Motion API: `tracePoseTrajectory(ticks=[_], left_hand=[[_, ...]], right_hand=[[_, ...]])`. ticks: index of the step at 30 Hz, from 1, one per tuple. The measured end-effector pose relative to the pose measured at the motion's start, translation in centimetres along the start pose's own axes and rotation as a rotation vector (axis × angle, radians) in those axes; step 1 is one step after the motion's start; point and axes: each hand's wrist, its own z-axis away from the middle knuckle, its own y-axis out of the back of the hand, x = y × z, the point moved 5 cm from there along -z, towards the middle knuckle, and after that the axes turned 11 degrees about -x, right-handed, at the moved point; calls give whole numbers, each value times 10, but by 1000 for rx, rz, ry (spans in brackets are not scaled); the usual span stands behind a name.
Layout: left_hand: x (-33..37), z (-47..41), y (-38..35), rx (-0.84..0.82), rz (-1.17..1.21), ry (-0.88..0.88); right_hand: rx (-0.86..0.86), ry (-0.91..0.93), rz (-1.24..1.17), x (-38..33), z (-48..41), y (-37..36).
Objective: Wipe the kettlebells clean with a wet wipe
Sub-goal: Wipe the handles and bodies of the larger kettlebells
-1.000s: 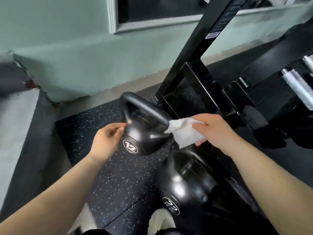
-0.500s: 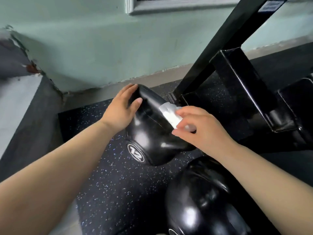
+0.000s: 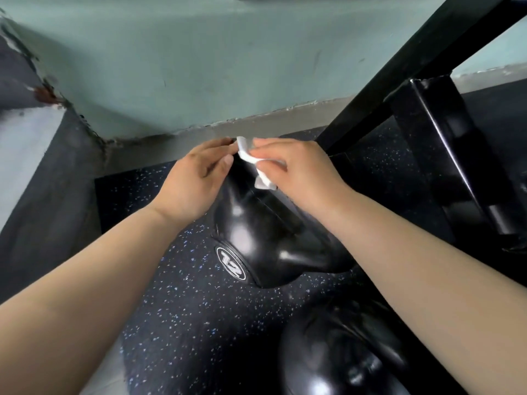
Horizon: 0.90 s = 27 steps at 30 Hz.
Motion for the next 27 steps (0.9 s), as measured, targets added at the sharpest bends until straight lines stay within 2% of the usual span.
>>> tracePoseTrajectory(ticks=[4,7,12,15,19,21,23,27], left_hand=[[-4,0,-2,15,6,-9],[-5,1,-5,35,27,-7],[-4,3,-7,50,61,-16],[-3,2,-3,58,130,14],[0,0,0,46,129,24],[0,1,-1,33,116,20],[2,2,-1,49,99,13],[6,0,-8,72,24,11]], right_hand=[[-54,117,25,15,49,5],[-48,116,84,23,78,9],[-37,122,183,-6,29,2],[-90,96,315,-13,1,-7],[-35,243,326,-7,32,1],[-63,234,332,7,62,3],[-74,159,182,17,84,14],[67,-162,-413,43,61,41]])
